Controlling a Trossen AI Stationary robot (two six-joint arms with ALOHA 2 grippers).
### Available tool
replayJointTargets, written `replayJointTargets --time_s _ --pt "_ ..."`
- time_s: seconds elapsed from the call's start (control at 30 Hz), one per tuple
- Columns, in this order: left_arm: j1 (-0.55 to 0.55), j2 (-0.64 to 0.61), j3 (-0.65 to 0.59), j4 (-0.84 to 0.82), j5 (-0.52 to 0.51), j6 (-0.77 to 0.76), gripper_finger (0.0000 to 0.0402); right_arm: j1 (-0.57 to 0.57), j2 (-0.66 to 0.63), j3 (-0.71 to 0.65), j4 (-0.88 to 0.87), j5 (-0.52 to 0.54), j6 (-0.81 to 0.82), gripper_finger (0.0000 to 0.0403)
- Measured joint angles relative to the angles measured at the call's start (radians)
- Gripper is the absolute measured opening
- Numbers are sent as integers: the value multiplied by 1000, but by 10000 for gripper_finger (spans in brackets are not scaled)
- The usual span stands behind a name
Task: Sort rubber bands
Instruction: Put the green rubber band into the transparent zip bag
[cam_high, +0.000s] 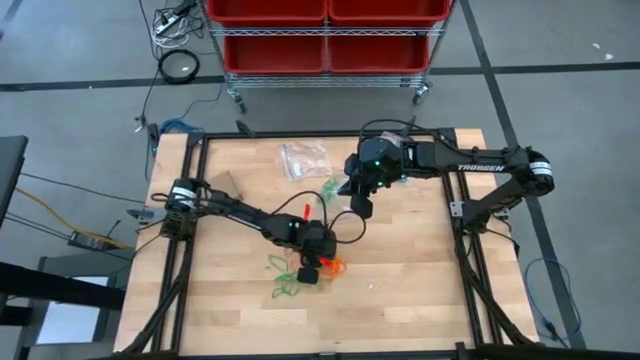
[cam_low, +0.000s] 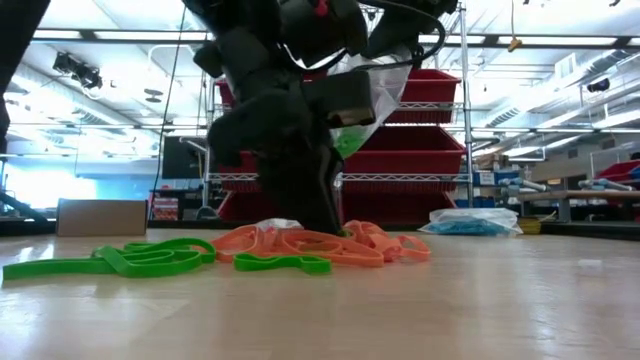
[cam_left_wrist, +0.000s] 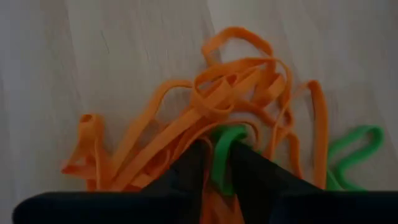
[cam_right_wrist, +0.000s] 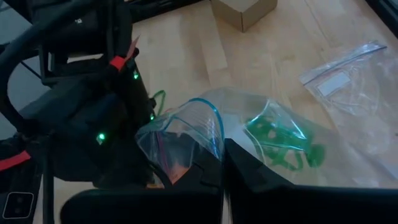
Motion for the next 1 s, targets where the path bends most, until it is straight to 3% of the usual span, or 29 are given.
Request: replayJointTargets --time_s 0.2,0.53,1.0 --pt "-8 0 0 -44 15 57 10 0 0 0 0 0 -5 0" --pt "-31 -39 29 -133 -48 78 2 0 0 0 -3 0 -6 0" --pt "-34 -249 62 -297 -206 82 1 0 0 0 -4 0 -5 0"
